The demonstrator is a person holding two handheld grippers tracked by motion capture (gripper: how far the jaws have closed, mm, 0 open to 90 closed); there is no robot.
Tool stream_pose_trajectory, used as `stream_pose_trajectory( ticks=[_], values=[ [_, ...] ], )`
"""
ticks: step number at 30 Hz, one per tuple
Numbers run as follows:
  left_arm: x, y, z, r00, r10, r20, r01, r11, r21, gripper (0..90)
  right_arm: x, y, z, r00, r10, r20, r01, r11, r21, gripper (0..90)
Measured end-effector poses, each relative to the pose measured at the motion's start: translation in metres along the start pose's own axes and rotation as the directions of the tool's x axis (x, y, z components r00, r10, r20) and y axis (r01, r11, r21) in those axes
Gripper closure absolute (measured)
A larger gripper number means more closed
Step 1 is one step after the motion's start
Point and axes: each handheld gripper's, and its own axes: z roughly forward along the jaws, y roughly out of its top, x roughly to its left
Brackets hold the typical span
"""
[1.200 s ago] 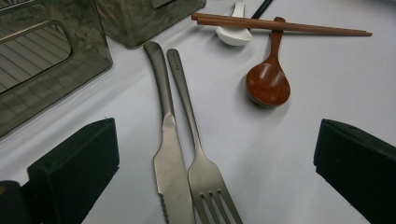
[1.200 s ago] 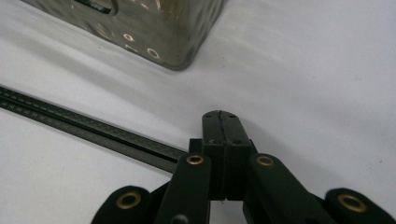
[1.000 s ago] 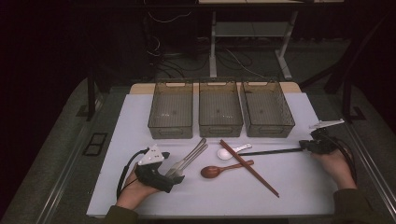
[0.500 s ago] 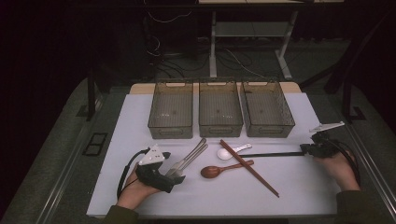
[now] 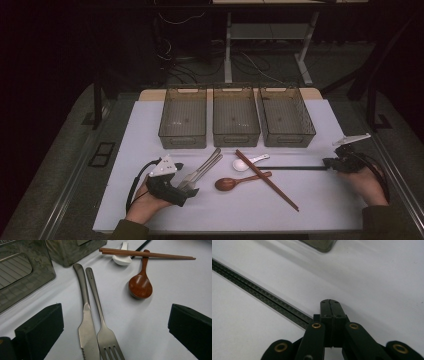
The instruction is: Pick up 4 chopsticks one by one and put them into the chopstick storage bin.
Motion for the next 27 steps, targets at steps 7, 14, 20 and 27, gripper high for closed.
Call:
stream_pose_trajectory(
  ticks=[7, 14, 20, 27],
  values=[
    [0.000, 0.000, 0.000, 1.0000, -0.001, 0.000, 0.001, 1.0000, 0.000, 0.0, 0.004, -0.004, -0.003, 0.9999, -0.014, -0.001, 0.014, 1.000, 0.008, 89.5],
    [0.001, 0.000, -0.001, 1.0000, -0.002, 0.001, 0.002, 1.0000, -0.001, 0.0, 0.008, -0.009, -0.007, 0.9995, -0.031, -0.010, 0.031, 0.999, 0.020, 89.5],
    [0.001, 0.000, -0.001, 1.0000, 0.006, 0.002, -0.006, 1.0000, 0.005, 0.0, 0.010, -0.013, -0.010, 0.9990, -0.040, -0.019, 0.040, 0.999, 0.023, 89.5],
    [0.001, 0.000, -0.001, 1.0000, 0.005, 0.002, -0.005, 1.0000, 0.004, 0.0, 0.014, -0.019, -0.015, 0.9981, -0.052, -0.033, 0.053, 0.998, 0.034, 89.5]
  ],
)
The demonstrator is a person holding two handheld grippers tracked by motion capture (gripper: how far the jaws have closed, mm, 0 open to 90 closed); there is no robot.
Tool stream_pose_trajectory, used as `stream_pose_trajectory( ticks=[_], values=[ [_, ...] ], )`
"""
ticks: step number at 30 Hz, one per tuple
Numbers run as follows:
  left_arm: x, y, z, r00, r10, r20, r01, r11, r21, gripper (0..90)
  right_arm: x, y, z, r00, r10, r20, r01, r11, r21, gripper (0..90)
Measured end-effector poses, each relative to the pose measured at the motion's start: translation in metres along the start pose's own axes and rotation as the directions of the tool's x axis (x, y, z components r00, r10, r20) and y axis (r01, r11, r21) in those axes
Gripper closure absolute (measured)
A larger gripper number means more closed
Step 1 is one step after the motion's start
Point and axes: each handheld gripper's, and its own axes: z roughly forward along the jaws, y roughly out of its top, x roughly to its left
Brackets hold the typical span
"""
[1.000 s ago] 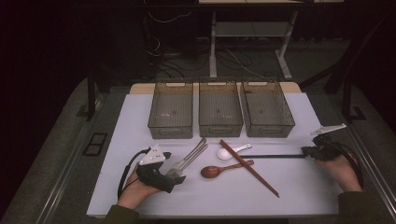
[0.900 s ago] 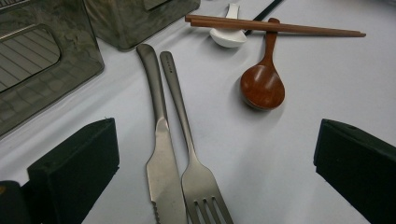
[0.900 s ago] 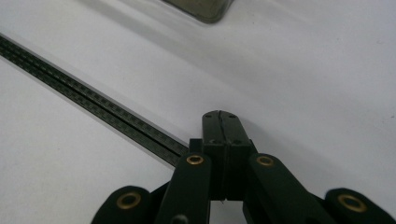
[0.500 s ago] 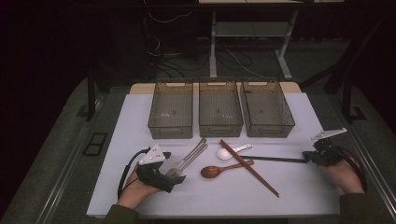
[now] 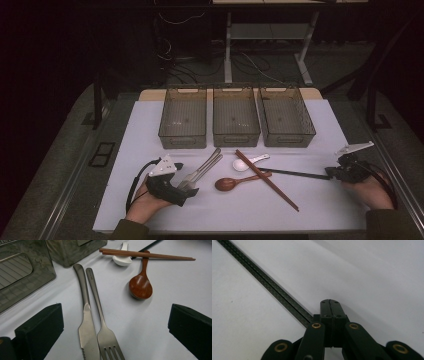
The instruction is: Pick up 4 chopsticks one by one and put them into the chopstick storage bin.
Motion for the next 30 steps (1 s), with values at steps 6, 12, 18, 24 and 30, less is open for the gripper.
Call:
stream_pose_trajectory(
  ticks=[6, 12, 18, 24, 30],
  values=[
    [0.000, 0.000, 0.000, 1.0000, 0.003, 0.000, -0.003, 1.0000, 0.002, 0.0, 0.004, -0.004, -0.004, 0.9999, -0.009, -0.008, 0.009, 1.000, 0.006, 89.5],
    [0.000, 0.000, 0.000, 1.0000, -0.003, 0.000, 0.003, 1.0000, -0.001, 0.0, 0.006, -0.008, -0.008, 0.9998, -0.018, -0.013, 0.018, 1.000, 0.016, 89.6],
    [0.000, 0.000, 0.000, 1.0000, -0.006, 0.002, 0.006, 1.0000, -0.004, 0.0, 0.009, -0.010, -0.010, 0.9995, -0.027, -0.017, 0.028, 0.999, 0.018, 89.5],
    [0.000, 0.000, 0.000, 1.0000, -0.006, 0.001, 0.006, 1.0000, -0.005, 0.0, 0.015, -0.001, -0.013, 0.9950, -0.065, -0.076, 0.061, 0.996, -0.058, 82.3],
    [0.000, 0.000, 0.000, 1.0000, -0.006, 0.000, 0.006, 1.0000, -0.007, 0.0, 0.038, 0.022, -0.002, 0.9689, -0.160, -0.189, 0.136, 0.982, -0.133, 74.1]
  ],
)
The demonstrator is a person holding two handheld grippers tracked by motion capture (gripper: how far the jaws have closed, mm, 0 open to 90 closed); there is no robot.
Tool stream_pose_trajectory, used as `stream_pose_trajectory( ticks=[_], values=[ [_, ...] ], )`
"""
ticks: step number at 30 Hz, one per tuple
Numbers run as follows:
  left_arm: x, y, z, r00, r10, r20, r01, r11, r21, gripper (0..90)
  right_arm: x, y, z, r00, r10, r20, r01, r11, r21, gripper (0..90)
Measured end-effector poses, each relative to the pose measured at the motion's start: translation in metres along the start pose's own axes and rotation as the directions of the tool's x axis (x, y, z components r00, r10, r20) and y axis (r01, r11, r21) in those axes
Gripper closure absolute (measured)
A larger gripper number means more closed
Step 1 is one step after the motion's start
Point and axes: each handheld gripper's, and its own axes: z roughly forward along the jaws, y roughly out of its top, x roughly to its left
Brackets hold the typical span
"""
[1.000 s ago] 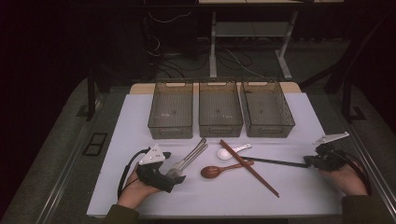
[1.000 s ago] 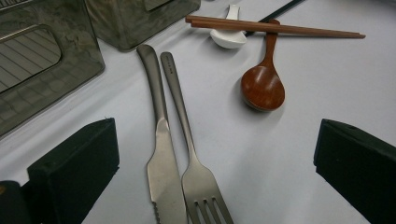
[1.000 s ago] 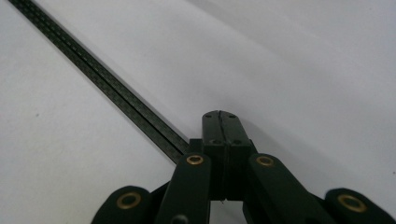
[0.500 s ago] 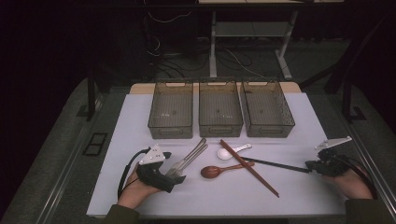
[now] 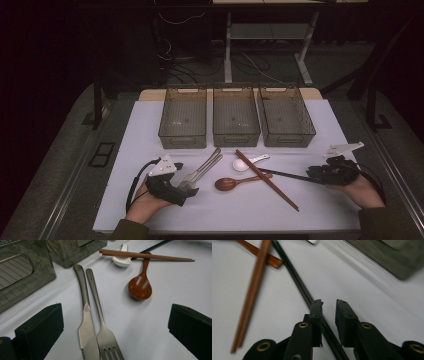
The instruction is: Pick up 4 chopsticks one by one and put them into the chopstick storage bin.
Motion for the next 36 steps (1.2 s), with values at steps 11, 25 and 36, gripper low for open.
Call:
stream_pose_trajectory(
  ticks=[11, 25, 36],
  values=[
    [0.000, 0.000, 0.000, 1.0000, -0.006, 0.000, 0.006, 1.0000, -0.004, 0.0, 0.021, 0.041, 0.044, 0.9798, -0.157, -0.124, 0.158, 0.987, 0.002, 70.3],
    [0.000, 0.000, 0.001, 1.0000, -0.004, 0.003, 0.004, 1.0000, -0.001, 0.0, 0.028, 0.051, 0.066, 0.9544, -0.252, -0.161, 0.261, 0.964, 0.041, 74.5],
    [0.000, 0.000, 0.001, 1.0000, -0.003, 0.004, 0.003, 1.0000, -0.001, 0.0, 0.029, 0.052, 0.066, 0.9567, -0.254, -0.143, 0.262, 0.964, 0.040, 78.3]
  ],
)
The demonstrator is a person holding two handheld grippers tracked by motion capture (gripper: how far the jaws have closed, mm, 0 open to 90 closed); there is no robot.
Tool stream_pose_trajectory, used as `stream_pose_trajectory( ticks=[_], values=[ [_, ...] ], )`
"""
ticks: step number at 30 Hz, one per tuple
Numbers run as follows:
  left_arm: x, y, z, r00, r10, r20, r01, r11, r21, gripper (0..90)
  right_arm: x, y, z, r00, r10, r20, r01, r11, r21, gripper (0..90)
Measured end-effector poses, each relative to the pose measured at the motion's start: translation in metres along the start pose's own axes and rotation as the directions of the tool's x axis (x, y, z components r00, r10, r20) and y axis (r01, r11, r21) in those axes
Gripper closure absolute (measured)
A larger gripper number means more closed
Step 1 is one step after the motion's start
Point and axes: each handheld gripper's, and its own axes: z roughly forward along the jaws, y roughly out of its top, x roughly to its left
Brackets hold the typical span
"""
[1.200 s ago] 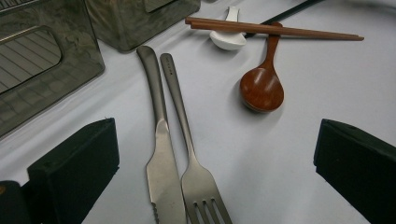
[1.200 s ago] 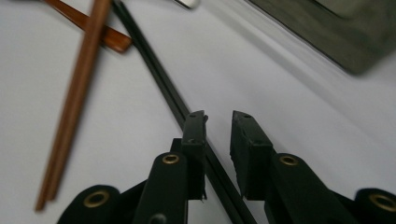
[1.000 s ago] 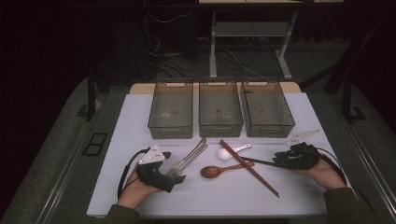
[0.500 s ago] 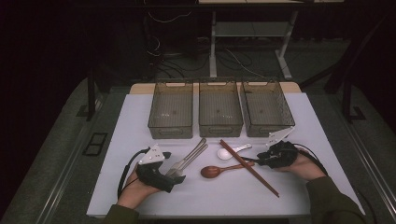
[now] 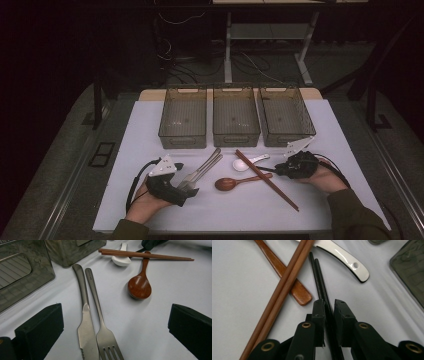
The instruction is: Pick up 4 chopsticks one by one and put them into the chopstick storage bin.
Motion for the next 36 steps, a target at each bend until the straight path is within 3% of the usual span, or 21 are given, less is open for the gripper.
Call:
stream_pose_trajectory(
  ticks=[17, 19, 27, 36],
  values=[
    [0.000, 0.000, 0.000, 1.0000, 0.000, 0.000, 0.000, 1.0000, 0.000, 0.0, -0.011, 0.000, 0.001, 0.9953, 0.046, 0.085, -0.045, 0.999, -0.022, 79.1],
    [0.000, 0.000, 0.000, 1.0000, 0.002, 0.001, -0.002, 1.0000, 0.000, 0.0, -0.011, -0.001, 0.000, 0.9952, 0.048, 0.086, -0.046, 0.999, -0.025, 73.8],
    [0.000, 0.000, 0.000, 1.0000, 0.000, 0.005, 0.000, 1.0000, -0.002, 0.0, -0.013, -0.018, -0.033, 0.9917, 0.089, 0.093, -0.083, 0.994, -0.066, 70.8],
    [0.000, 0.000, 0.000, 1.0000, 0.003, 0.005, -0.003, 1.0000, 0.002, 0.0, -0.017, -0.058, -0.058, 0.9852, 0.121, 0.121, -0.118, 0.993, -0.030, 70.4]
  ],
)
